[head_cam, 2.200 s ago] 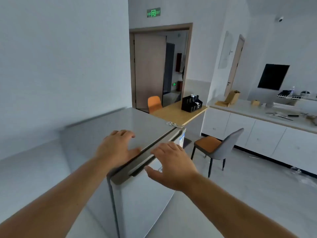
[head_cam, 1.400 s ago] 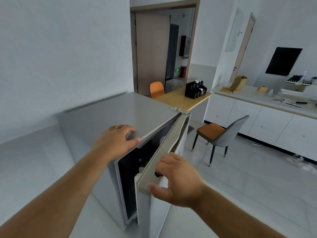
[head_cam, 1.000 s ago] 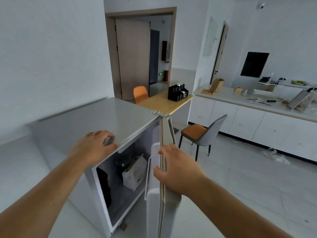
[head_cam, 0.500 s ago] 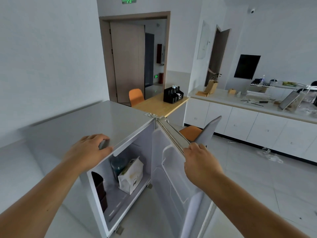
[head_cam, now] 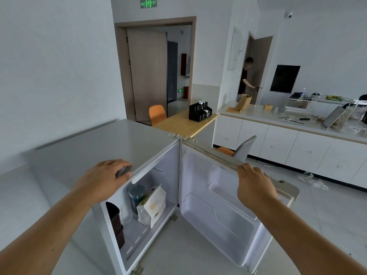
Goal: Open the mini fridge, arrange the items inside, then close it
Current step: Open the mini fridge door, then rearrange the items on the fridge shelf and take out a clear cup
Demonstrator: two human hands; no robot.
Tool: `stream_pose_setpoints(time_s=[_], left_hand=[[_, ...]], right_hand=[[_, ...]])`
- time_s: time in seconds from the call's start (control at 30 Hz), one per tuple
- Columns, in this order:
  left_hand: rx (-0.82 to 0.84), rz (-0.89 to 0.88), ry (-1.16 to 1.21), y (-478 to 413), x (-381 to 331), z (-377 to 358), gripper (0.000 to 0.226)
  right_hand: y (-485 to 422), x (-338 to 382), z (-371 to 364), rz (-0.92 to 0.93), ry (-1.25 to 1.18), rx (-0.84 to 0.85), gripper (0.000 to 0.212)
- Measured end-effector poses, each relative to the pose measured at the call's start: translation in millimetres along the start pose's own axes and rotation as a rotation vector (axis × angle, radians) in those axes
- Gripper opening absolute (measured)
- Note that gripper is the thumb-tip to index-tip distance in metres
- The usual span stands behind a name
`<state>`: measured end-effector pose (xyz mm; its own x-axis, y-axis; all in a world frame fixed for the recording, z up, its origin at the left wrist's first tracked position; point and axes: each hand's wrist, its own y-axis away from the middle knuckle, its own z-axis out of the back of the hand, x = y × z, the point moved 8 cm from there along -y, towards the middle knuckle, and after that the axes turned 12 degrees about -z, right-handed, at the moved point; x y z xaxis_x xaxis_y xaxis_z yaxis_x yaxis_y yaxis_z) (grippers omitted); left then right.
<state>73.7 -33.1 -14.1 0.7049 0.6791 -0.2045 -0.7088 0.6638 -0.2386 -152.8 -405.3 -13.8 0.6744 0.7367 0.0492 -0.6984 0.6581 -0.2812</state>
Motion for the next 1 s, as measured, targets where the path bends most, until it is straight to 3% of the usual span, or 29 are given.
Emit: stream_pose_setpoints(time_s=[0.33,0.63,0.73,0.83,0.9,1.0], left_hand=[[0.004,-0.006,0.01,1,-3,2,0.052],[0.029,-0.011,-0.034,-4,-10,3,0.044],[-0.16,-0.253,-0.148,2,-58,10,0.027],[-0.314,-0.46,-0.044,29,-111,-11,0.014],[-0.264,-0.322,0.113,38,-110,-52,0.021],[-0.086,0.113,0.354,46,-70,-141,0.026]], right_hand=[[-32,-23,-5,-0.033,-0.079,0.062,0.048],[-21,-13,-16,-0.037,0.003,0.021,0.054],[2,26,-9,0.106,-0.174,-0.102,0.052],[30,82,-25,0.227,-0.39,-0.014,0.032],[40,119,-57,0.243,-0.467,0.15,0.019],[42,164,-121,0.09,-0.625,0.477,0.019]])
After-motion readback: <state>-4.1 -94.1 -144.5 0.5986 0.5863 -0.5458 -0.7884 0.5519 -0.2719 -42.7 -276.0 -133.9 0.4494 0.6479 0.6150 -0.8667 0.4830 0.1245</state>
